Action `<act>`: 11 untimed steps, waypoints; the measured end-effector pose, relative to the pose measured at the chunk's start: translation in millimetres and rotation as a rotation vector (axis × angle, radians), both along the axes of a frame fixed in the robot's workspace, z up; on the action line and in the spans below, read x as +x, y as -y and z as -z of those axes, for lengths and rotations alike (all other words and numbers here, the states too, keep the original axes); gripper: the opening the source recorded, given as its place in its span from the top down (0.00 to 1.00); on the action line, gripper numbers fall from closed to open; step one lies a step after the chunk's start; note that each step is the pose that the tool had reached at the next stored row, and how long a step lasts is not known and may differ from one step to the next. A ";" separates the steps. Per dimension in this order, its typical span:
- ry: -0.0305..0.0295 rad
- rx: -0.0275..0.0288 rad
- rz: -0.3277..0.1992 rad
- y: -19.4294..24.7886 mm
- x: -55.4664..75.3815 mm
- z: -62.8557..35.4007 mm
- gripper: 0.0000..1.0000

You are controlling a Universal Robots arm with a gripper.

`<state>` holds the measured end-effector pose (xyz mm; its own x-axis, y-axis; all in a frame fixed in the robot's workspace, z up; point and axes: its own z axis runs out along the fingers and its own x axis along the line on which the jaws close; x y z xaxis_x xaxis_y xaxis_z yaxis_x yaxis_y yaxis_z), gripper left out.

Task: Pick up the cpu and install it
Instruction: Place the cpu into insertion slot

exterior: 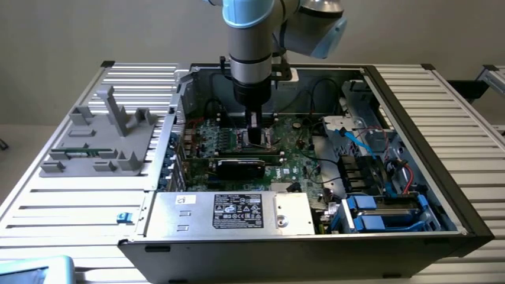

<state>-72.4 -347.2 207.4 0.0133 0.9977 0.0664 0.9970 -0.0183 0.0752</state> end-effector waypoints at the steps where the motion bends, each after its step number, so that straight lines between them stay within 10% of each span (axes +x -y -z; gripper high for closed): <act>1: -0.0001 -0.0002 0.000 0.0 0.0 -3.9 0.36; 11: 0.0000 -0.0001 0.000 0.0 0.0 -47.3 0.36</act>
